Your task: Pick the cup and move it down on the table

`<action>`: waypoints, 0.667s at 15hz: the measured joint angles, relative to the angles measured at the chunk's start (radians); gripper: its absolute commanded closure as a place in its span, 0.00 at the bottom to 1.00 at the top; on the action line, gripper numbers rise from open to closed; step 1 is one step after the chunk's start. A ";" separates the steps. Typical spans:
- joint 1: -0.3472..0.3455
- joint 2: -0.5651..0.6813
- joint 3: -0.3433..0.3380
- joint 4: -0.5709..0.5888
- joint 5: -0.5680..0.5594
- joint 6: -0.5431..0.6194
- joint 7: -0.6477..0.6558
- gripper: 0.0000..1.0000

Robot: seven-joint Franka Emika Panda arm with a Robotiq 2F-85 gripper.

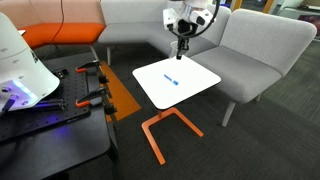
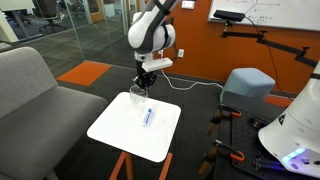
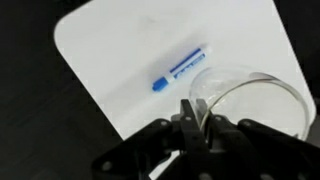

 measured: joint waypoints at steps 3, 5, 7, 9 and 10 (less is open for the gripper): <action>0.017 -0.170 -0.031 -0.227 -0.039 0.032 0.025 0.97; 0.029 -0.259 -0.032 -0.376 -0.074 0.136 0.041 0.97; 0.046 -0.311 -0.030 -0.493 -0.093 0.257 0.060 0.97; 0.060 -0.330 -0.030 -0.573 -0.119 0.366 0.082 0.97; 0.064 -0.329 -0.030 -0.598 -0.122 0.406 0.083 0.97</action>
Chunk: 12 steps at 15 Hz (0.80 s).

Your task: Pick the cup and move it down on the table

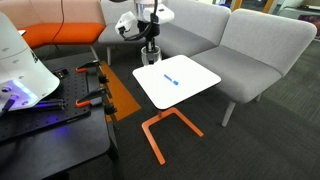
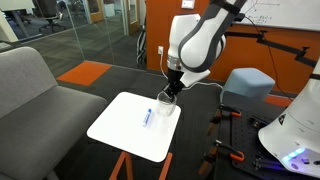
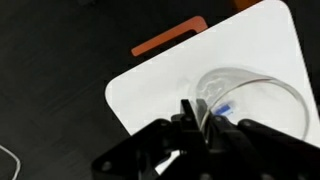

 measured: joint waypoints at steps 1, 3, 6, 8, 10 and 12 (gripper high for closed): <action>0.003 0.004 0.000 -0.016 0.000 0.028 0.000 0.97; 0.003 0.023 0.000 -0.025 0.000 0.048 0.000 0.97; 0.002 0.072 0.005 -0.005 0.002 0.048 0.000 0.97; 0.002 0.113 0.011 0.027 0.002 0.048 -0.001 0.97; 0.002 0.158 0.019 0.069 0.004 0.048 -0.001 0.97; 0.001 0.201 0.025 0.111 0.006 0.048 -0.001 0.97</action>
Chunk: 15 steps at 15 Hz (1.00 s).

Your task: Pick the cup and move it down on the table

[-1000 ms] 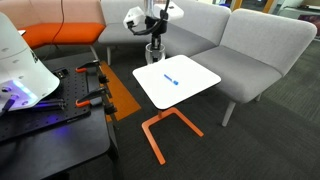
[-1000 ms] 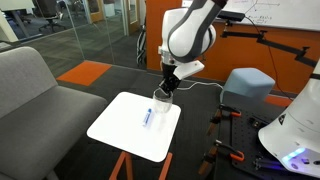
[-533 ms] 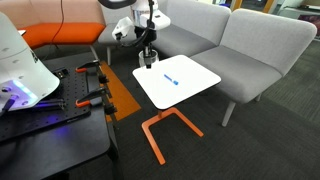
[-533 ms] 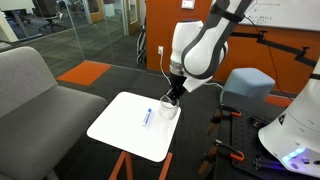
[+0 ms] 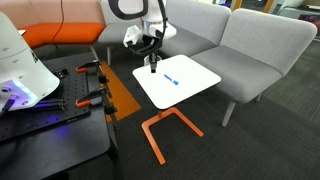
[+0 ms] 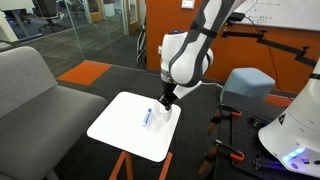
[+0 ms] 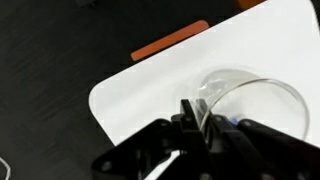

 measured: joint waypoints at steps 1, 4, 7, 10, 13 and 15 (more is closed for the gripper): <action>0.000 0.019 0.002 0.018 0.001 0.000 0.000 0.97; -0.003 0.073 0.010 0.064 0.004 0.000 0.000 0.97; -0.015 0.112 0.025 0.096 0.011 0.000 -0.001 0.63; -0.022 0.115 0.030 0.109 0.013 0.000 -0.001 0.42; -0.020 0.087 0.019 0.107 0.004 0.000 -0.006 0.19; -0.021 0.022 0.015 0.089 -0.002 -0.025 -0.025 0.04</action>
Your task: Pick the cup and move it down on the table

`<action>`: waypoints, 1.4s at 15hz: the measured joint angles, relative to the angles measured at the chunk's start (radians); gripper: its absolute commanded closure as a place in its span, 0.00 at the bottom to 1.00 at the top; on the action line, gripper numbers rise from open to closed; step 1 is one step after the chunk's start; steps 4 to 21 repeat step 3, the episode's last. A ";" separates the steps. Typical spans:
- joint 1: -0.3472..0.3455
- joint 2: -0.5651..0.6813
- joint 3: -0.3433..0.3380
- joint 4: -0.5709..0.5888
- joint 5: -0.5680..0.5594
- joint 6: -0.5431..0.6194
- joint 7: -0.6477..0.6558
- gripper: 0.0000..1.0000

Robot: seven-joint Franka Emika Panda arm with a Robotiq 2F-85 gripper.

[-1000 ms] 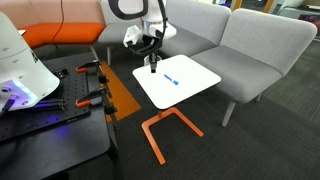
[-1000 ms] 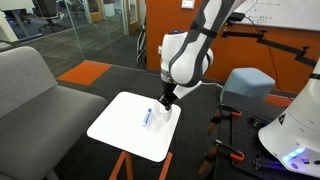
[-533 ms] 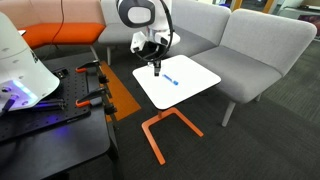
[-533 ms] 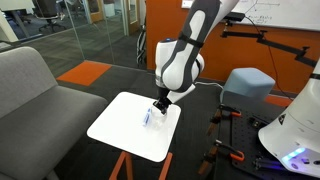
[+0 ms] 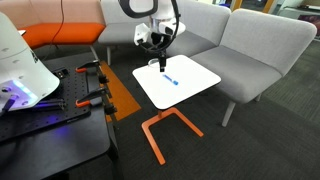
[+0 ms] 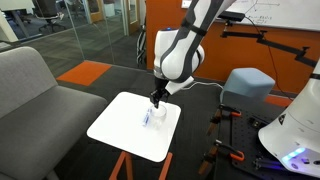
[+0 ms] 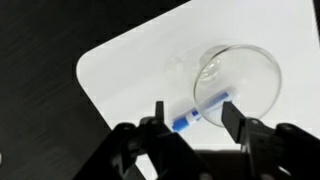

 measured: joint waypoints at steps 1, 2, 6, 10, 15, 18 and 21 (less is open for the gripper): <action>-0.009 -0.049 0.011 -0.014 0.004 -0.029 -0.024 0.00; -0.026 -0.107 0.032 -0.029 0.014 -0.066 -0.054 0.00; -0.043 -0.170 0.058 -0.044 0.036 -0.115 -0.088 0.00; -0.043 -0.170 0.058 -0.044 0.036 -0.115 -0.088 0.00; -0.043 -0.170 0.058 -0.044 0.036 -0.115 -0.088 0.00; -0.043 -0.170 0.058 -0.044 0.036 -0.115 -0.088 0.00; -0.043 -0.170 0.058 -0.044 0.036 -0.115 -0.088 0.00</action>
